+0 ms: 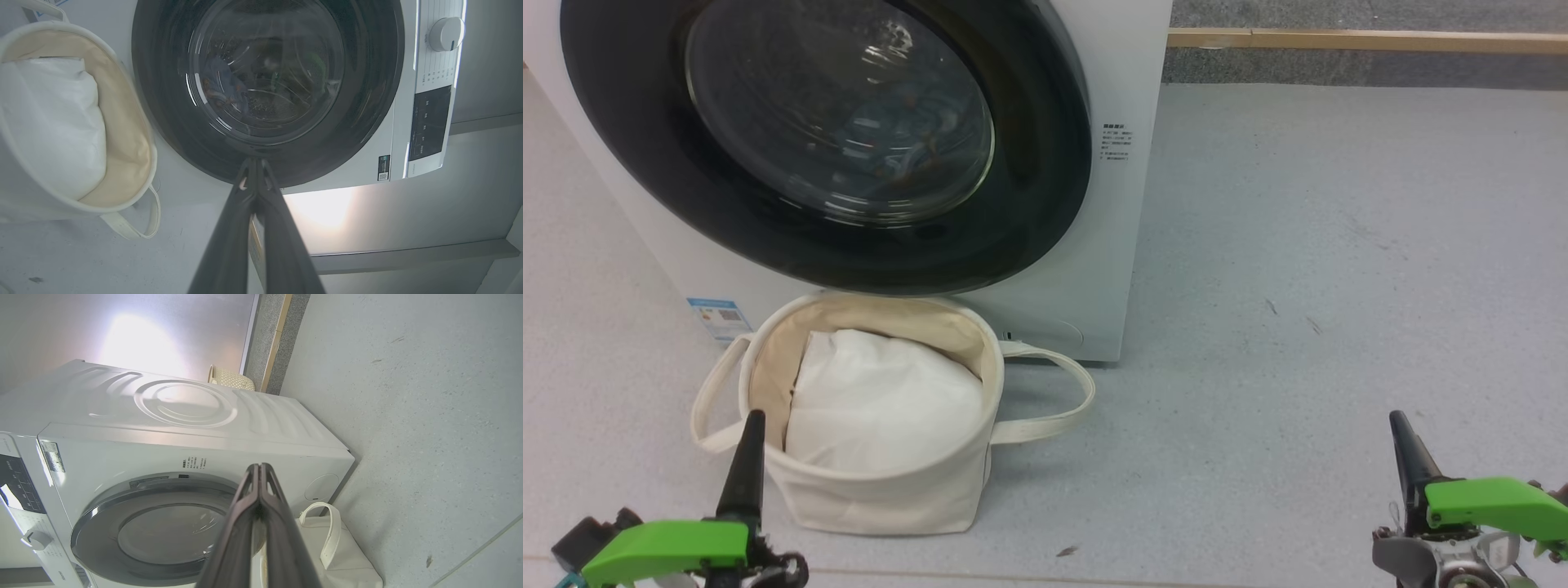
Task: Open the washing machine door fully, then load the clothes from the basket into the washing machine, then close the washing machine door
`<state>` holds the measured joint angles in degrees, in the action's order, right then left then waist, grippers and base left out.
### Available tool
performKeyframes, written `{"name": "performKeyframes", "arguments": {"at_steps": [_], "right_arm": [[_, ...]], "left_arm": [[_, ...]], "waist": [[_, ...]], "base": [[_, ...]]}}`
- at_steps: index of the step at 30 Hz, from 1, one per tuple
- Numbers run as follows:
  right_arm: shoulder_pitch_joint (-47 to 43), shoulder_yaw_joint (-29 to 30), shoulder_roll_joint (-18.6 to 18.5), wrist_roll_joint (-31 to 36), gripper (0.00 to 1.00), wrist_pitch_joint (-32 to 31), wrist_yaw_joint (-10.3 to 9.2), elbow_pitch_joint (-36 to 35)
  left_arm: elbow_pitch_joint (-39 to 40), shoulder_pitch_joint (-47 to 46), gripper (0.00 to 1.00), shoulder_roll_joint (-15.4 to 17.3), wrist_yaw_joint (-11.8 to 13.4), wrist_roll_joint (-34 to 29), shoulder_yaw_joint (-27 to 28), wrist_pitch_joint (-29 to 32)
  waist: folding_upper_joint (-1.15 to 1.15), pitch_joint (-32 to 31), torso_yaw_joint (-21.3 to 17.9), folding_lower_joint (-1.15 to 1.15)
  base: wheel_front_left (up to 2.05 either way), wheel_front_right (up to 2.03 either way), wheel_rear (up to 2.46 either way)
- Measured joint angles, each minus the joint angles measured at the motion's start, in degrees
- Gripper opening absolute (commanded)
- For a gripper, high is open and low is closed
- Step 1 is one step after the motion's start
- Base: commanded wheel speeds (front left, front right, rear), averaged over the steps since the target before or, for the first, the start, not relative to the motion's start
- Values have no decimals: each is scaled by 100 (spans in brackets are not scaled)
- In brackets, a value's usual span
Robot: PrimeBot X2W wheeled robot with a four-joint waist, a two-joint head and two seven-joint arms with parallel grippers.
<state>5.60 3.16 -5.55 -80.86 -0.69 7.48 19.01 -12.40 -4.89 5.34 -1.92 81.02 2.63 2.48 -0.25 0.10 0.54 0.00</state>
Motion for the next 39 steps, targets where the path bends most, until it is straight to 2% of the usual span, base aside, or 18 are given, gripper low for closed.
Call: {"name": "performKeyframes", "arguments": {"at_steps": [23,39], "right_arm": [[0,8,-7,-1459,0,-183,0,-135],[0,-112,-75,-1615,0,-165,0,-162]], "left_arm": [[313,23,0,-250,141,1063,196,354],[319,25,0,-272,141,1094,200,354]], "waist": [[0,-9,-58,0],[0,-9,-58,0]], "base": [[0,0,0],[0,0,0]]}}
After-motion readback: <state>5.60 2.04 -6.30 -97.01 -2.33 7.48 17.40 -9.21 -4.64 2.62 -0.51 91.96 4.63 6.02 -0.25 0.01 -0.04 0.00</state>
